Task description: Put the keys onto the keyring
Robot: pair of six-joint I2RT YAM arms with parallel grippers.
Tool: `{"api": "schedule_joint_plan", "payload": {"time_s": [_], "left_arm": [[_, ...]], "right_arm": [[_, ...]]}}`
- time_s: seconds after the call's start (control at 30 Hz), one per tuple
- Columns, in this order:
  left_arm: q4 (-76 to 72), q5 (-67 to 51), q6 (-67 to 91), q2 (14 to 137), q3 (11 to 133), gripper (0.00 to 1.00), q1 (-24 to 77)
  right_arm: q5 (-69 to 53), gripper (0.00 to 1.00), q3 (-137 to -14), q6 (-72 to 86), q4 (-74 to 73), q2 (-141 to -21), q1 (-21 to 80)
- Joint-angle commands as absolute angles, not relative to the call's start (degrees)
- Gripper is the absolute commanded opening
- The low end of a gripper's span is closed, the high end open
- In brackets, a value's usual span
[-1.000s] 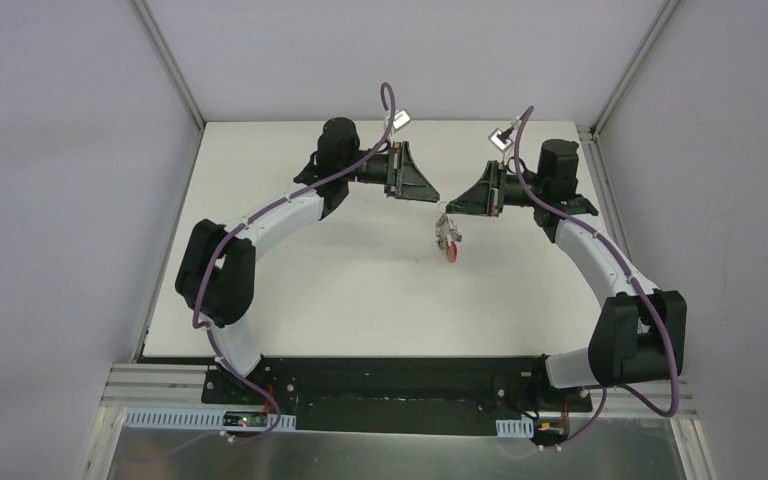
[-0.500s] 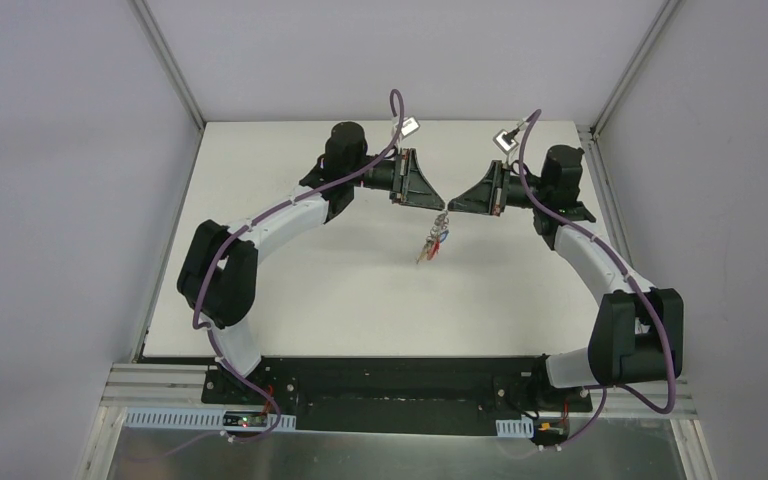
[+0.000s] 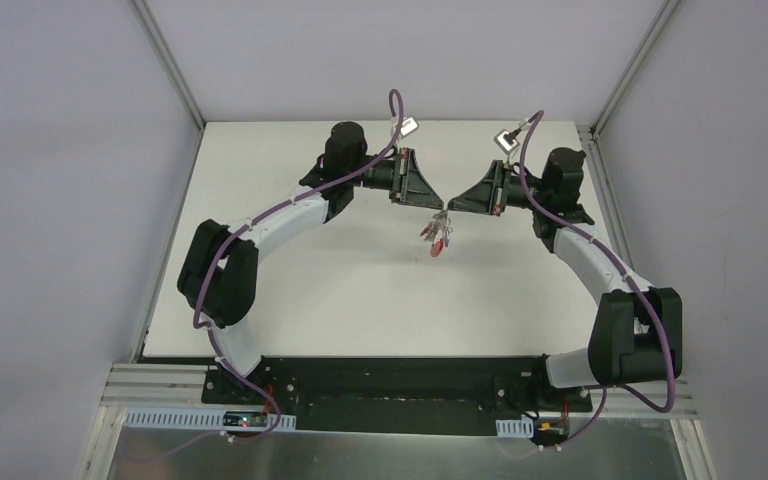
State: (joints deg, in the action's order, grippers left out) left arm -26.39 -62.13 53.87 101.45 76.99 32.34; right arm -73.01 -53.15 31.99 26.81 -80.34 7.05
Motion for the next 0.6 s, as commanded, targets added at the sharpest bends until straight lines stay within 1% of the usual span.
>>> {"api": "schedule_joint_plan", "payload": {"time_s": [0.0, 0.13, 0.27, 0.4, 0.47, 0.5, 0.57], "left_arm": [[-26.9, -62.5, 53.6, 101.9, 79.8, 0.09, 33.6], [-26.7, -62.4, 53.6, 102.2, 80.4, 0.07, 33.7], [-26.5, -62.6, 53.5, 102.5, 80.8, 0.0, 33.7], [-23.4, -63.9, 50.7, 102.4, 81.8, 0.0, 33.7], [-14.0, -64.5, 43.7, 102.1, 84.3, 0.0, 33.7], [-6.2, -64.5, 38.3, 102.0, 86.4, 0.0, 33.8], [12.2, -63.8, 24.7, 102.2, 92.6, 0.0, 34.3]], "right_arm": [[-74.7, 0.0, -52.6, 33.6, 32.4, -79.1, 6.9], [-75.1, 0.0, -52.0, 33.4, 32.7, -78.9, 7.1], [-75.5, 0.0, -51.7, 33.0, 32.7, -78.8, 7.4], [-75.9, 0.0, -51.8, 32.4, 32.6, -78.5, 7.3], [-76.7, 0.05, -52.3, 31.2, 31.7, -78.3, 7.0], [-77.6, 0.09, -53.0, 29.6, 29.6, -78.3, 6.9], [-79.3, 0.2, -57.4, 22.0, 16.2, -78.7, 6.8]]}}
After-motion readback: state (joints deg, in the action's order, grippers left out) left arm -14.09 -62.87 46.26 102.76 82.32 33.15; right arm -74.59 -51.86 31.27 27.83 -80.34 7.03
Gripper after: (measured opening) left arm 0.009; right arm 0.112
